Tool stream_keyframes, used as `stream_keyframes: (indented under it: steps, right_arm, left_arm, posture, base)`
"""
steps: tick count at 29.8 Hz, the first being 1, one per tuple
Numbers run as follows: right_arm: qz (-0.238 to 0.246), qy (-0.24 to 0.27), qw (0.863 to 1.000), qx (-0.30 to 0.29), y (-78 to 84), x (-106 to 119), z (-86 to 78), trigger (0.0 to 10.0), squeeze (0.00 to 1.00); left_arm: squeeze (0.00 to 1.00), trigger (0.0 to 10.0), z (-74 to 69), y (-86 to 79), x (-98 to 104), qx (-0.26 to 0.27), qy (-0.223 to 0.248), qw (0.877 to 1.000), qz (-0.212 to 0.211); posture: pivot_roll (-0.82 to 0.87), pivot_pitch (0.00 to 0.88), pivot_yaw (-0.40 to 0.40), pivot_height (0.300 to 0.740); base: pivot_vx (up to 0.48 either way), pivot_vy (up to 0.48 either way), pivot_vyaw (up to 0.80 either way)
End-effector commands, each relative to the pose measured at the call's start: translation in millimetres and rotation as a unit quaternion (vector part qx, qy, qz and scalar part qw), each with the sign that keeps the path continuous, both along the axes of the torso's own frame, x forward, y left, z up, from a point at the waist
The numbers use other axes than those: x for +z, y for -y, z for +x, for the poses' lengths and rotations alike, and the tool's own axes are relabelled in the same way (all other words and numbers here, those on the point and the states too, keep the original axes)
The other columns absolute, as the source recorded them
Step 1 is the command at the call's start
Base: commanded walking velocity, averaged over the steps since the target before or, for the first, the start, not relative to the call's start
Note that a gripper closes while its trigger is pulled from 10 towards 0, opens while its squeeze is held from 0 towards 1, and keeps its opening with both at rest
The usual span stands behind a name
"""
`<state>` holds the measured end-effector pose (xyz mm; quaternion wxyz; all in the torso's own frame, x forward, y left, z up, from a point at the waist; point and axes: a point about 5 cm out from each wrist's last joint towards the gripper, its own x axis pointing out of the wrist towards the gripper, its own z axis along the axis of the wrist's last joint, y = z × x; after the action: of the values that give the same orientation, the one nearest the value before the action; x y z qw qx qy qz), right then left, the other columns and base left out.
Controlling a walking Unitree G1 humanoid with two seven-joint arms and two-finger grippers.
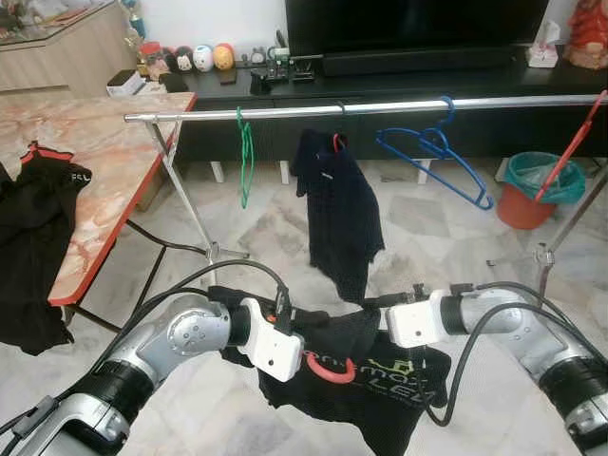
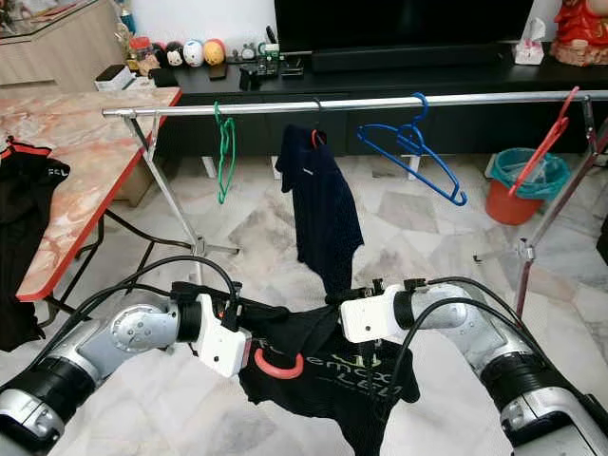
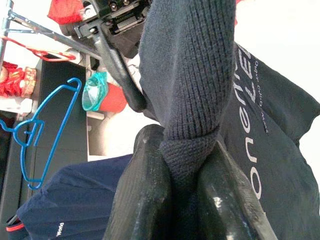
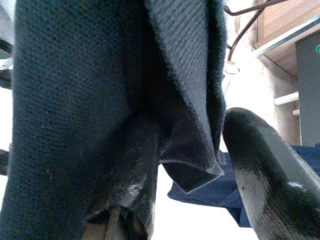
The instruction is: Hang hanger
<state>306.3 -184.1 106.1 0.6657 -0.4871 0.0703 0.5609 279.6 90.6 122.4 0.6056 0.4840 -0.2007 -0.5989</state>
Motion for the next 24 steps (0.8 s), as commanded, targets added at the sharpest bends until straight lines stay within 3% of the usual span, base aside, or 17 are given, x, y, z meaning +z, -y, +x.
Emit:
stream_keyframes:
  steps: [1,20,24]
  right_arm:
    - [-0.004,0.002,1.0,0.012,-4.9,0.3,1.3,0.0,0.0]
    - [-0.009,-0.004,1.0,0.009,-2.7,-2.9,0.9,0.0,0.0]
    - [-0.028,0.001,1.0,0.012,0.3,-3.3,1.0,0.0,0.0]
  left_arm:
    - [0.0,10.0,3.3,6.0,19.0,-0.014,0.028,0.999,-0.026]
    - [0.0,10.0,0.2,8.9,21.1,-0.018,0.023,0.999,-0.034]
    - [0.0,10.0,-0.6,7.5,20.2,-0.018,0.015,0.999,-0.034]
  posture:
    - [-0.06,0.021,0.08,0.74]
    - [-0.06,0.022,0.079,0.74]
    - [-0.06,0.02,0.078,0.74]
  base:
    - [0.0,0.0,0.0]
    - [0.0,0.0,0.0]
    - [0.0,0.0,0.0]
